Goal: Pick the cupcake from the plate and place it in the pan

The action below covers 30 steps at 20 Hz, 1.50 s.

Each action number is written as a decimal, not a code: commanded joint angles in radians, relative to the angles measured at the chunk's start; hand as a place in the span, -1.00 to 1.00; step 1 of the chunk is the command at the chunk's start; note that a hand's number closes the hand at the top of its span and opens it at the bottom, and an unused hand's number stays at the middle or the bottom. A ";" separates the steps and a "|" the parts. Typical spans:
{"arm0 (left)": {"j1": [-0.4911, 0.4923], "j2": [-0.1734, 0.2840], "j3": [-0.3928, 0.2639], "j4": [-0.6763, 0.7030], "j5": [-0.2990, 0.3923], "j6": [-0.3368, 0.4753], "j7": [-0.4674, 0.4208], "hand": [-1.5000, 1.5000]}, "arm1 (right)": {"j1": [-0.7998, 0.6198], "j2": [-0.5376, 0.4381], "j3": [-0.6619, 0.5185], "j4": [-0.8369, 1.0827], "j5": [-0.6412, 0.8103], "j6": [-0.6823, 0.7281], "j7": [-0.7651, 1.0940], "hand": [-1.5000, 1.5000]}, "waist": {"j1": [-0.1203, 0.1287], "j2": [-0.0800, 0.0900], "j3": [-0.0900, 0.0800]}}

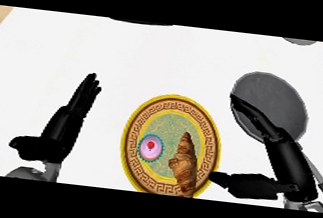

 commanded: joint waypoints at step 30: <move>-0.031 -0.070 0.076 -0.047 -0.088 -0.057 0.101 0.00 | -0.397 0.293 0.346 0.314 0.486 0.468 0.647 -1.00 | 0.008 0.001 0.001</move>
